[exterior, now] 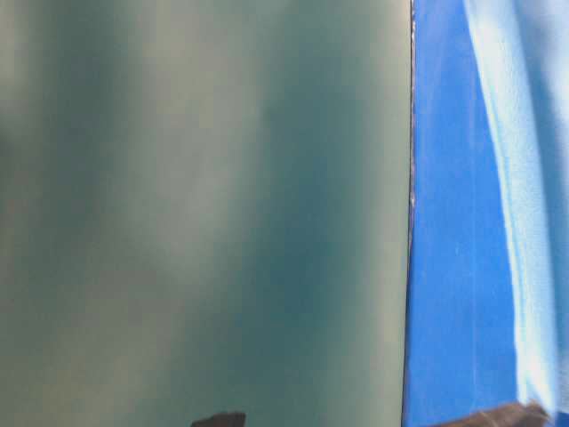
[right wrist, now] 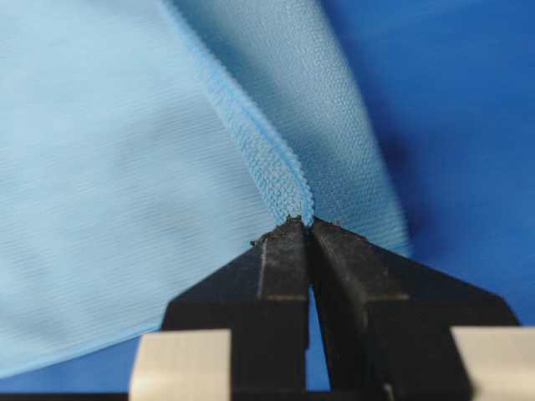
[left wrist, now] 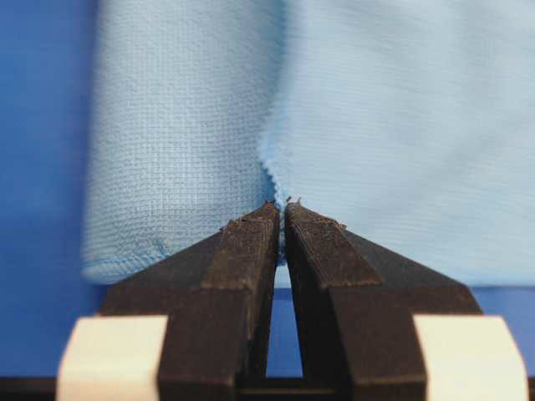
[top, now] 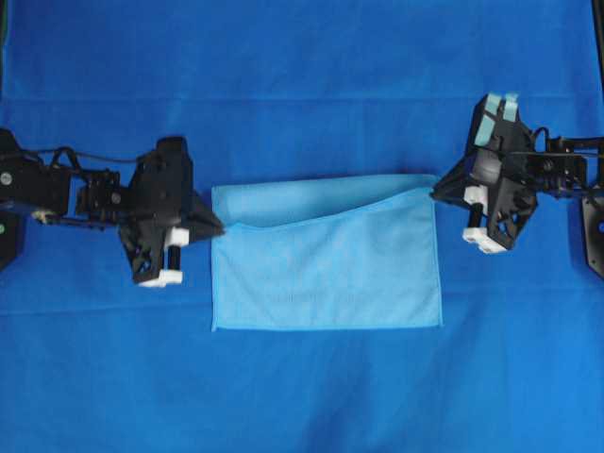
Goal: Fold the light blue towel.
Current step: 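Lift the far corners and fold them toward the near edge, then lower the held corners onto the near edge and release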
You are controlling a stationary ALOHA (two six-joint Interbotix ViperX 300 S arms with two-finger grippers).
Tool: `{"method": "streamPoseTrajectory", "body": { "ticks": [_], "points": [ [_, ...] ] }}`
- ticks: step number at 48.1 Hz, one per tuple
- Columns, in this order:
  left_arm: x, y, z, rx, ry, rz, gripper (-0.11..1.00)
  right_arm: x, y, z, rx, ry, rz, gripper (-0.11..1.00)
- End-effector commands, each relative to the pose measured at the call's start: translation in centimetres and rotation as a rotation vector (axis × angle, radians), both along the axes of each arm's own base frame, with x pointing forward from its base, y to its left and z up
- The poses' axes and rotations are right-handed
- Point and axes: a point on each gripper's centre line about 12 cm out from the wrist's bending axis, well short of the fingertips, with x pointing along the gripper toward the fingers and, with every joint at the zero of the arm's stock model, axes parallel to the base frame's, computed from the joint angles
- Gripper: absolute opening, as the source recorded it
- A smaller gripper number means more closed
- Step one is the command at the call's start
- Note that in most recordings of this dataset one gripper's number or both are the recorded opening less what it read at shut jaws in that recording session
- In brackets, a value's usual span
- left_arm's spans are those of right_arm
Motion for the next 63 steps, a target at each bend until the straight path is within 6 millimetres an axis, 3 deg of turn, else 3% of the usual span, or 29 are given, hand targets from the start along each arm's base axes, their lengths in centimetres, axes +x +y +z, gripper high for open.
{"method": "streamPoseTrajectory", "body": {
  "ticks": [1,12,26,38,60,63],
  "points": [
    [0.1,-2.1,0.6,-0.027,-0.018,-0.043,0.02,0.1,1.5,0.5,0.024,-0.013,0.036,0.02],
    [-0.3,-5.8,0.4,-0.117,0.0,-0.079,0.02,0.3,5.5,0.1,0.1,0.005,0.113,0.02],
    [-0.1,-8.3,0.1,-0.149,0.018,-0.121,0.02,1.0,9.1,-0.5,0.16,0.051,0.176,0.02],
    [0.0,-8.6,-1.0,-0.14,0.059,-0.125,0.02,1.8,10.9,-1.5,0.175,0.093,0.199,0.02],
    [0.8,-8.3,-0.9,-0.142,0.05,-0.107,0.03,1.5,11.1,-2.1,0.228,0.132,0.138,0.03],
    [0.8,-8.3,-0.9,-0.147,0.05,-0.103,0.04,1.6,11.5,-1.9,0.231,0.126,0.148,0.1]
  ]
}}
